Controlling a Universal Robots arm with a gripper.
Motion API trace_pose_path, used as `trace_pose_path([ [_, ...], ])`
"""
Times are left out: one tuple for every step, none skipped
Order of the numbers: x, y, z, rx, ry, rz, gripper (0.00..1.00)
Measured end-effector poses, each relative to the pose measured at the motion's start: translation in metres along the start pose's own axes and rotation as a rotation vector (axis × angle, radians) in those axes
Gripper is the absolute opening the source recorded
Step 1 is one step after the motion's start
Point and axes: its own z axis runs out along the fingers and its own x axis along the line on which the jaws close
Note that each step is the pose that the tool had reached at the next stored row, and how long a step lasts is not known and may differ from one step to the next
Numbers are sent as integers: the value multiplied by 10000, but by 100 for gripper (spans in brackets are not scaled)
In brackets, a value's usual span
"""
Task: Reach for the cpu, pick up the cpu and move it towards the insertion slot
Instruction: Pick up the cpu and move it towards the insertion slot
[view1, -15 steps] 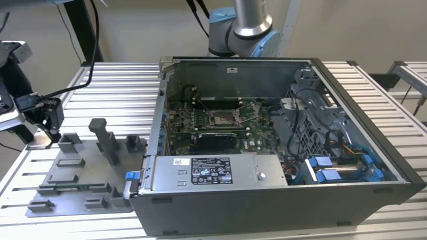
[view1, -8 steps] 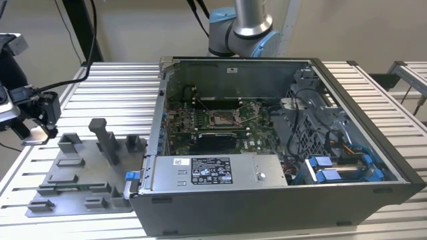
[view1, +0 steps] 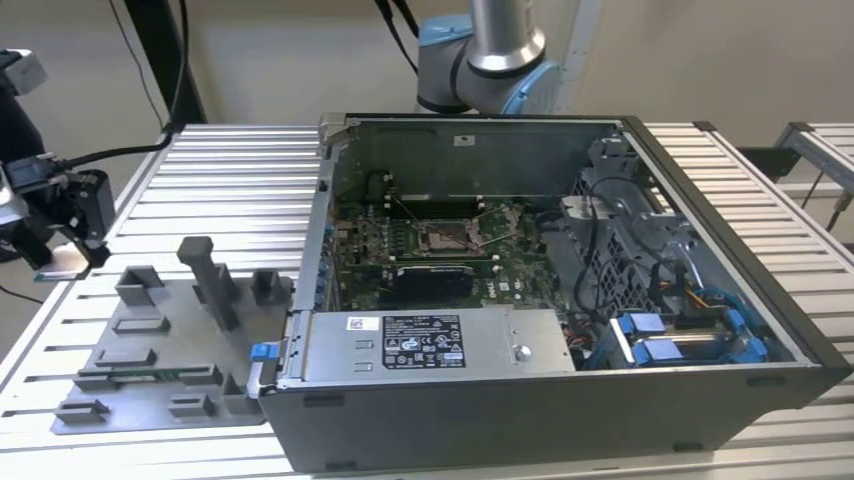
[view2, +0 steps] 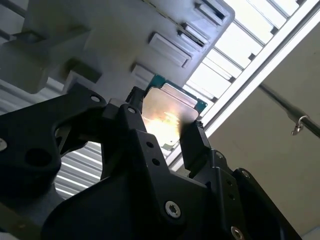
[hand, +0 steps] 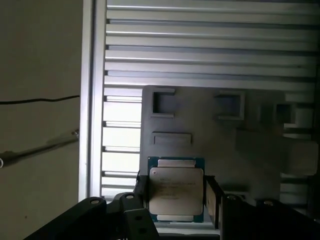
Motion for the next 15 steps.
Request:
trace_pose_path([
  [0, 1, -18, 0, 0, 0, 0],
  [0, 1, -35, -1, -1, 0, 0],
  [0, 2, -53, -1, -1, 0, 0],
  [0, 3, -70, -1, -1, 0, 0],
  [0, 3, -88, 0, -1, 0, 0],
  [0, 4, -106, -1, -1, 0, 0],
  [0, 5, -124, 0, 0, 0, 0],
  [1, 5, -141, 0, -1, 0, 0],
  [1, 7, -175, 0, -1, 0, 0],
  [1, 8, -211, 0, -1, 0, 0],
  [1, 9, -226, 0, -1, 0, 0],
  [1, 9, -240, 0, 0, -1, 0],
  [1, 10, -254, 0, 0, 0, 0],
  [1, 10, -269, 0, 0, 0, 0],
  [1, 11, -283, 0, -1, -1, 0],
])
